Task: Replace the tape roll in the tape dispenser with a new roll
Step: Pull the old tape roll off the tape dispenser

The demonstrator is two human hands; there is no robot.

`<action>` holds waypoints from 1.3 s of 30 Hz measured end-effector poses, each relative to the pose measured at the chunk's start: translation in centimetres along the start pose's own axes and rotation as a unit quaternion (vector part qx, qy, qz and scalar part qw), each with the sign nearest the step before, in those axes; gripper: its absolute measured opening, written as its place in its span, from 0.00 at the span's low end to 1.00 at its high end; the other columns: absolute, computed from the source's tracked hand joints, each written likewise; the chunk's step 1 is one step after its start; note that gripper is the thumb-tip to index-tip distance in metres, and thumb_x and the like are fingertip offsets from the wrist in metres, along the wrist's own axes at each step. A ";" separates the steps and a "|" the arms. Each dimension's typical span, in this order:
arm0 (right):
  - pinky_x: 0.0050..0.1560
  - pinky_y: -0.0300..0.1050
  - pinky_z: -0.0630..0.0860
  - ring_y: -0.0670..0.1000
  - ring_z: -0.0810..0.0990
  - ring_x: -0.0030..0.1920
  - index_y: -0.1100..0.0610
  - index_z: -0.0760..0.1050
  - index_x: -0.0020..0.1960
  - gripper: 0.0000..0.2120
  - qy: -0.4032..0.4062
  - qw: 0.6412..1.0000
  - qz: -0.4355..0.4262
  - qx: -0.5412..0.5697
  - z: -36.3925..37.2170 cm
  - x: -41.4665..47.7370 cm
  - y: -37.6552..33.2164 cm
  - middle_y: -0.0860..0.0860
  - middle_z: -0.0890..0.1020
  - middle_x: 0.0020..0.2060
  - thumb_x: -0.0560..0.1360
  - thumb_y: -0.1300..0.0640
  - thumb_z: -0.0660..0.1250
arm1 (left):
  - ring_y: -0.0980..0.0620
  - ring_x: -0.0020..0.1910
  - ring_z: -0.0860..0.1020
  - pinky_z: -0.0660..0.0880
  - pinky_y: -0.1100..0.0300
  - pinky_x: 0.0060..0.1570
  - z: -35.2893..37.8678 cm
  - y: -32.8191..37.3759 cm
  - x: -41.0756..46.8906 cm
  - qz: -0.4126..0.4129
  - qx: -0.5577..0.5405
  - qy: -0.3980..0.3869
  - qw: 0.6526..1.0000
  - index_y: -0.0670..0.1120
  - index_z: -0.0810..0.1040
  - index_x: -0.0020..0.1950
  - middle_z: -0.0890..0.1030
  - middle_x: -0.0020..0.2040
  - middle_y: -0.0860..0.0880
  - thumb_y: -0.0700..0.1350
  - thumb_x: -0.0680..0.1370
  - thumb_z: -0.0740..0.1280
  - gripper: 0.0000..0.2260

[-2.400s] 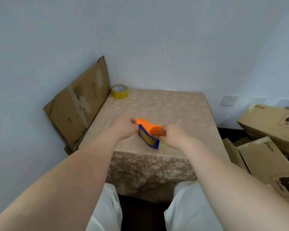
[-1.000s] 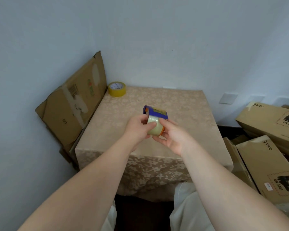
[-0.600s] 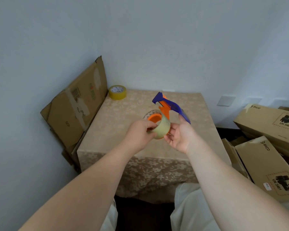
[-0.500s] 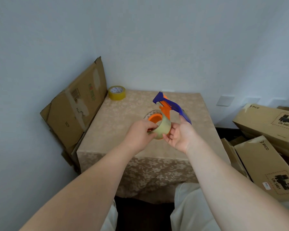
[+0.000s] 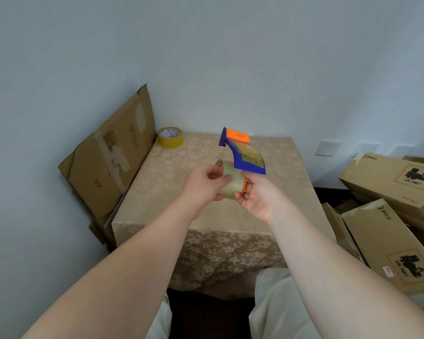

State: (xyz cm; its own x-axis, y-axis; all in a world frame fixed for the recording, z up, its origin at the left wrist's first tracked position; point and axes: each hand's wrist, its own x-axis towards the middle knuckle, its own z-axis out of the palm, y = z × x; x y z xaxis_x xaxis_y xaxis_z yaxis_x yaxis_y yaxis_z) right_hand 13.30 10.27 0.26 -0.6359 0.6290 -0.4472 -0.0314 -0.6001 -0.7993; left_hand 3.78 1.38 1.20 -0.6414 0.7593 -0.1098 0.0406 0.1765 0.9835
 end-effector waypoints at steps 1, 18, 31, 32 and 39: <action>0.33 0.36 0.73 0.48 0.79 0.42 0.54 0.74 0.54 0.08 -0.001 1.000 -0.001 0.000 0.1 0.0 0.0 0.51 0.81 0.43 0.78 0.53 0.62 | 0.49 0.42 0.77 0.79 0.55 0.40 0.0 0.2 0.0 0.001 -0.002 0.000 1.000 0.45 0.76 0.43 0.76 0.41 0.48 0.40 0.75 0.69 0.03; 0.25 0.35 0.73 0.49 0.76 0.37 0.58 0.72 0.62 0.12 0.116 0.993 0.030 0.013 -1.7 1.6 -1.2 0.53 0.78 0.39 0.80 0.58 0.57 | 0.51 0.44 0.74 0.77 0.52 0.53 -1.8 -0.9 0.7 0.007 -0.007 -0.050 0.999 0.47 0.74 0.39 0.74 0.41 0.47 0.38 0.76 0.68 0.08; 0.49 0.50 0.80 0.59 0.77 0.54 0.62 0.72 0.63 0.18 0.225 0.937 -0.066 -0.258 -4.8 4.2 -0.7 0.59 0.75 0.53 0.73 0.68 0.62 | 0.48 0.51 0.76 0.77 0.50 0.54 -3.4 -2.3 1.8 -0.048 -0.056 -0.004 0.997 0.48 0.76 0.43 0.76 0.45 0.47 0.38 0.77 0.66 0.05; 0.55 0.54 0.78 0.61 0.79 0.55 0.60 0.76 0.61 0.18 0.227 0.916 -0.072 -0.324 -5.2 4.7 -0.3 0.59 0.78 0.53 0.71 0.66 0.63 | 0.48 0.51 0.76 0.77 0.50 0.54 -3.3 -2.4 1.9 -0.051 -0.055 0.001 0.997 0.47 0.76 0.44 0.76 0.45 0.47 0.38 0.77 0.66 0.05; 0.54 0.43 0.74 0.56 0.77 0.58 0.52 0.77 0.59 0.18 0.181 0.847 -0.082 -0.493 -3.9 3.5 1.2 0.55 0.79 0.59 0.73 0.64 0.61 | 0.48 0.50 0.75 0.76 0.50 0.54 -2.8 -2.8 1.9 -0.059 -0.036 0.007 0.998 0.48 0.76 0.43 0.76 0.44 0.48 0.38 0.76 0.66 0.05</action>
State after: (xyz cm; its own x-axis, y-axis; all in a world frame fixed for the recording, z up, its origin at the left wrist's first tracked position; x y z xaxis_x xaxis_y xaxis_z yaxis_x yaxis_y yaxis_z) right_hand 14.09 13.67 -3.81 -0.4025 0.8810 -0.2488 0.6758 0.1025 -0.7299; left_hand 0.33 0.57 -1.37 -0.6490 0.7270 -0.2244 -0.0914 0.2183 0.9716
